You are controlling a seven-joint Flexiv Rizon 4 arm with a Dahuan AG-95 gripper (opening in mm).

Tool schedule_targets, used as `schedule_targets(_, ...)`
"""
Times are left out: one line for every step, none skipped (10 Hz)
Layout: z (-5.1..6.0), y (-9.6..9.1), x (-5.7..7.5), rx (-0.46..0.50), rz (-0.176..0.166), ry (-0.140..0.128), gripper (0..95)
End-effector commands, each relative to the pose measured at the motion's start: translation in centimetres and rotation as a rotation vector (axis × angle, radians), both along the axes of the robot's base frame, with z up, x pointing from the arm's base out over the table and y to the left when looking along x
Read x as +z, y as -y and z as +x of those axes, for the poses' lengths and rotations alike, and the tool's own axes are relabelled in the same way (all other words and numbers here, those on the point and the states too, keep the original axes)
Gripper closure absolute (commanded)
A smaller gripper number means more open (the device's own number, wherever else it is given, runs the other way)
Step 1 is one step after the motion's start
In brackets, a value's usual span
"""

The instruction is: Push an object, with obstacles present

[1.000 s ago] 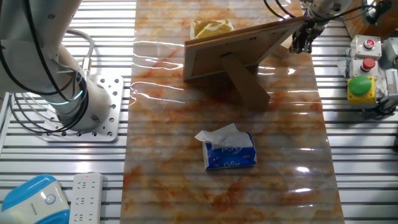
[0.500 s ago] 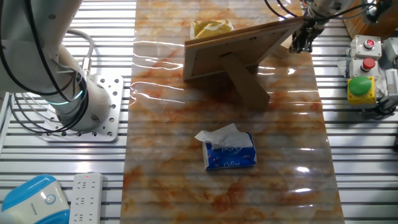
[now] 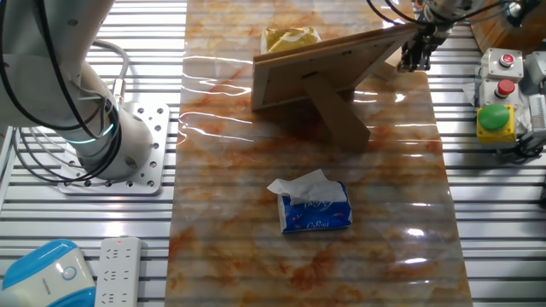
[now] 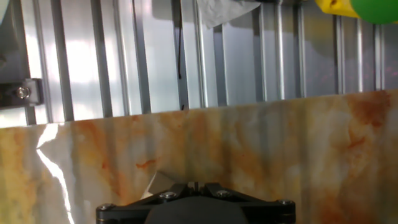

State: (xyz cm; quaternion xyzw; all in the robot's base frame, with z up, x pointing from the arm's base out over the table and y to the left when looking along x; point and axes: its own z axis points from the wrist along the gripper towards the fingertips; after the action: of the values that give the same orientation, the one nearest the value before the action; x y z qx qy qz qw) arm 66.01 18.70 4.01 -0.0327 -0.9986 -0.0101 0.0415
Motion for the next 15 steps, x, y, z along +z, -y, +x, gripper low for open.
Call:
schedule_targets(0.16,-0.06,-0.02,-0.004,-0.002,-0.015,95.0)
schedule_targets(0.16,-0.06,-0.02,-0.006,-0.006,-0.024,95.0)
schedule_targets(0.16,-0.06,-0.02,-0.01,-0.006,-0.035,95.0)
schedule_targets(0.16,-0.06,-0.02,-0.01,-0.015,-0.04,95.0)
schedule_targets(0.16,-0.06,-0.02,-0.007,-0.017,-0.041,95.0)
schedule_targets(0.16,-0.06,-0.02,0.011,-0.015,-0.052,95.0)
schedule_targets(0.16,-0.06,-0.02,0.026,-0.008,-0.066,95.0)
schedule_targets(0.16,-0.06,-0.02,0.042,-0.005,-0.074,95.0)
schedule_targets(0.16,-0.06,-0.02,0.069,-0.002,-0.078,95.0)
schedule_targets(0.16,-0.06,-0.02,0.094,-0.005,-0.078,95.0)
schedule_targets(0.16,-0.06,-0.02,0.122,-0.007,-0.077,95.0)
schedule_targets(0.16,-0.06,-0.02,0.151,-0.008,-0.076,95.0)
schedule_targets(0.16,-0.06,-0.02,0.17,-0.003,-0.072,95.0)
schedule_targets(0.16,-0.06,-0.02,0.19,-0.001,-0.067,95.0)
schedule_targets(0.16,-0.06,-0.02,0.215,0.003,-0.058,95.0)
